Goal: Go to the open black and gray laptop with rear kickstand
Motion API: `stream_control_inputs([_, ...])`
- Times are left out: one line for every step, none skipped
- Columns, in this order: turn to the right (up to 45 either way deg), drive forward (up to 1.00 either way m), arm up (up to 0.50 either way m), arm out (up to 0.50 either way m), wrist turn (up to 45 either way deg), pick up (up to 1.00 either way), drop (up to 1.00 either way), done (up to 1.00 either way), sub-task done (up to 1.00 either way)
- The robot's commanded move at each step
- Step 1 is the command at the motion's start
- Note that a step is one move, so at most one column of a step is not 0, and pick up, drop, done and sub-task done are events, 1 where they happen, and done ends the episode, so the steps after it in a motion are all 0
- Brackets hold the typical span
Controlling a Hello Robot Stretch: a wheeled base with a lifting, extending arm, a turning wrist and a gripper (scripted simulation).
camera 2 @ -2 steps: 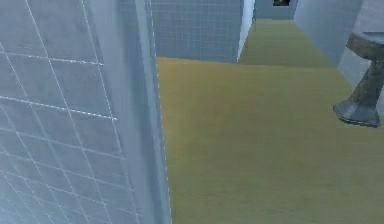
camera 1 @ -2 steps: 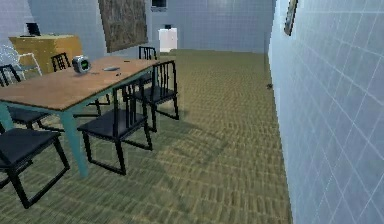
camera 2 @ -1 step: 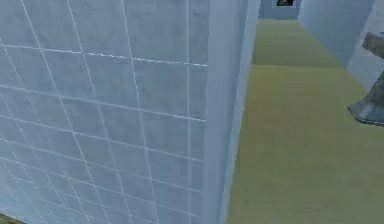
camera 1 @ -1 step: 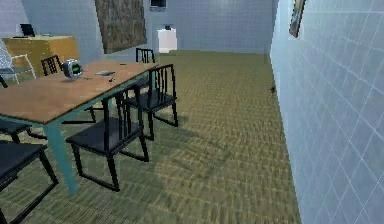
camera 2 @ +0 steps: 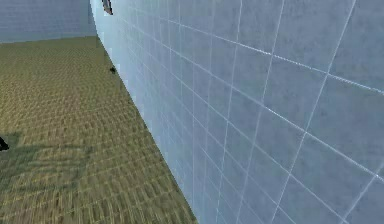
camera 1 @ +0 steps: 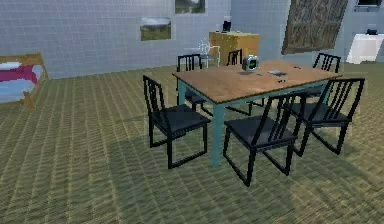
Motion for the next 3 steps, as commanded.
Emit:
stream_control_inputs([-6.0, 0.0, 0.0, 0.0, 0.0, 0.0, 0.0, 0.0, 0.0])
stream_control_inputs([0.0, 0.3, 0.0, 0.0, 0.0, 0.0, 0.0, 0.0, 0.0])
stream_control_inputs([45.0, 0.0, 0.0, 0.0, 0.0, 0.0, 0.0, 0.0, 0.0])
